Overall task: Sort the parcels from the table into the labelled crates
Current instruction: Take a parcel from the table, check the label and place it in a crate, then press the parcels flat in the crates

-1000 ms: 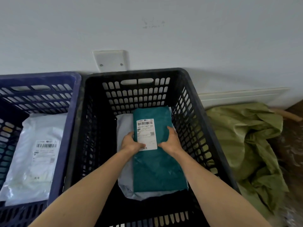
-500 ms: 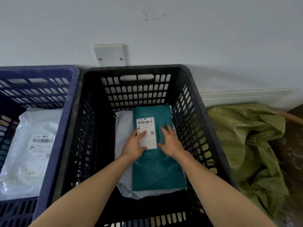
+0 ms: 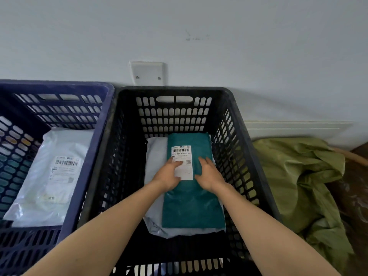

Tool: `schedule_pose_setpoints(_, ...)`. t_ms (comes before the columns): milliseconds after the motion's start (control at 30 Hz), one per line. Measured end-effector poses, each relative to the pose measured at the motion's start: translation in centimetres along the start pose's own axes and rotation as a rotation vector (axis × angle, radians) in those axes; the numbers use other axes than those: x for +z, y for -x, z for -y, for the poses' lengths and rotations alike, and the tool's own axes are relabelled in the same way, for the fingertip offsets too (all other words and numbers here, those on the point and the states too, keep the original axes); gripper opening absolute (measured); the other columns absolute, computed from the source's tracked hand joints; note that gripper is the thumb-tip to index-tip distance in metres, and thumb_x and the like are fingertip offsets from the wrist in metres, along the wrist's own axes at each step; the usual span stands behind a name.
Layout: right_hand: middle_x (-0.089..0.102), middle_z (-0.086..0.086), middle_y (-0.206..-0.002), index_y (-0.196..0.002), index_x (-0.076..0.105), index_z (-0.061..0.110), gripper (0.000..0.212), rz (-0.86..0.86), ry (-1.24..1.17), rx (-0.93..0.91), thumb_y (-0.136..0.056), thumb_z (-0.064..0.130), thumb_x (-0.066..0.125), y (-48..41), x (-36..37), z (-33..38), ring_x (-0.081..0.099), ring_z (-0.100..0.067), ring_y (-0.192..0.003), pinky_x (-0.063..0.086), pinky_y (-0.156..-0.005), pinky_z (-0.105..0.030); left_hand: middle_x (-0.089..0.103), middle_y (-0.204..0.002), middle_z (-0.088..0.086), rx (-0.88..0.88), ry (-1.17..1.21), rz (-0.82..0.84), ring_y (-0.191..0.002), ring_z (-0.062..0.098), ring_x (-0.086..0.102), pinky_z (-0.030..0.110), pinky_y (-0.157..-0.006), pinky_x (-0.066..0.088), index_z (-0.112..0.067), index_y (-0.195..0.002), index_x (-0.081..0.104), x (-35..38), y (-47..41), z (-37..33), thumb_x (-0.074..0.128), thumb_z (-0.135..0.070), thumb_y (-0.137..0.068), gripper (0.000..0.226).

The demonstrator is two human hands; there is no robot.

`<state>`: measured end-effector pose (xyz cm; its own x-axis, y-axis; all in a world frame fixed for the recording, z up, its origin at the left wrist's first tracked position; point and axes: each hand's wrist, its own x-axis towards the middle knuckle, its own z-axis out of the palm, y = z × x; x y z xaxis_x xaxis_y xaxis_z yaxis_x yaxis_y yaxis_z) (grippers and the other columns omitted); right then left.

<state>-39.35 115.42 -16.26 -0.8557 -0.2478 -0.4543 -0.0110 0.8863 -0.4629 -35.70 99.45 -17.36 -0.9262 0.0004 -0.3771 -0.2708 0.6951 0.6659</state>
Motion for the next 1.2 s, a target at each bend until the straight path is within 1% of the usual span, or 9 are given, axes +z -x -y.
schedule_pose_setpoints(100,0.017,-0.012,-0.158,-0.153,0.016,0.015,0.073,-0.044,-0.003,-0.058,-0.093,0.019,0.058,2.1,-0.8,1.3,0.023,-0.029,-0.144,0.025,-0.116,-0.042,0.036,-0.15,0.007,0.009,-0.035,-0.045,-0.136,0.023,0.037,0.025,-0.112,0.028,-0.012,-0.146,0.036,-1.6,2.0,-1.3,0.059,0.0,-0.086,0.065)
schedule_pose_setpoints(233,0.034,-0.009,-0.149,-0.149,0.029,0.014,0.064,-0.129,-0.045,-0.167,-0.091,0.012,0.057,5.1,-1.9,3.5,0.039,-0.028,-0.133,0.036,-0.108,-0.04,0.043,-0.145,0.01,0.05,-0.077,-0.125,-0.131,0.024,0.043,0.027,-0.104,0.035,-0.014,-0.145,0.039,-4.4,5.5,-2.7,0.057,-0.008,-0.091,0.057)
schedule_pose_setpoints(400,0.028,-0.006,-0.154,-0.151,0.026,0.014,0.061,-0.197,-0.039,-0.299,-0.096,0.016,0.053,9.3,-3.1,7.5,0.032,-0.025,-0.138,0.03,-0.109,-0.034,0.041,-0.146,0.012,0.099,-0.17,-0.278,-0.134,0.028,0.04,0.033,-0.109,0.034,-0.011,-0.144,0.04,-8.9,11.7,-3.5,0.052,-0.015,-0.094,0.051)
schedule_pose_setpoints(533,0.027,-0.006,-0.155,-0.15,0.027,0.014,0.058,-0.21,-0.064,-0.431,-0.097,0.016,0.052,12.8,-3.1,11.8,0.035,-0.024,-0.137,0.031,-0.108,-0.033,0.042,-0.147,0.008,0.124,-0.17,-0.44,-0.136,0.023,0.038,0.03,-0.11,0.028,-0.014,-0.142,0.044,-12.4,17.7,-3.4,0.051,-0.018,-0.097,0.046)
schedule_pose_setpoints(633,0.026,-0.003,-0.156,-0.151,0.026,0.016,0.058,-0.212,-0.085,-0.498,-0.098,0.02,0.051,14.8,-2.6,15.4,0.03,-0.021,-0.141,0.028,-0.111,-0.034,0.045,-0.144,0.006,0.122,-0.16,-0.524,-0.133,0.022,0.04,0.032,-0.11,0.033,-0.014,-0.138,0.049,-14.8,21.2,-2.7,0.046,-0.017,-0.098,0.04)
schedule_pose_setpoints(733,0.025,-0.002,-0.157,-0.151,0.025,0.016,0.058,-0.197,-0.073,-0.569,-0.099,0.023,0.05,16.8,-1.5,19.1,0.029,-0.02,-0.142,0.028,-0.111,-0.034,0.045,-0.143,0.006,0.071,-0.16,-0.604,-0.131,0.023,0.043,0.033,-0.105,0.037,-0.014,-0.137,0.05,-17.1,25.1,-0.8,0.044,-0.015,-0.098,0.039)
schedule_pose_setpoints(833,0.026,-0.002,-0.156,-0.151,0.026,0.017,0.056,-0.185,-0.066,-0.629,-0.1,0.023,0.049,18.5,0.0,22.9,0.03,-0.021,-0.141,0.03,-0.11,-0.034,0.046,-0.143,0.004,0.011,-0.147,-0.701,-0.129,0.022,0.046,0.034,-0.105,0.038,-0.015,-0.135,0.052,-19.2,29.1,1.9,0.047,-0.016,-0.098,0.038)
schedule_pose_setpoints(1067,0.027,-0.004,-0.156,-0.15,0.028,0.015,0.055,-0.116,-0.061,-0.767,-0.099,0.02,0.047,20.8,5.5,33.1,0.028,-0.022,-0.142,0.028,-0.112,-0.036,0.058,-0.13,0.005,-0.093,-0.133,-0.833,-0.12,0.024,0.053,0.028,-0.096,0.04,-0.011,-0.126,0.061,-24.9,37.4,9.4,0.049,-0.011,-0.094,0.034)
schedule_pose_setpoints(1200,0.032,-0.005,-0.153,-0.148,0.031,0.014,0.053,-0.094,-0.03,-0.856,-0.099,0.023,0.049,22.1,10.5,40.8,0.034,-0.022,-0.138,0.032,-0.109,-0.036,0.058,-0.131,0.004,-0.16,-0.098,-0.892,-0.123,0.023,0.052,0.03,-0.103,0.038,-0.012,-0.122,0.064,-28.9,42.3,15.7,0.05,-0.009,-0.092,0.033)
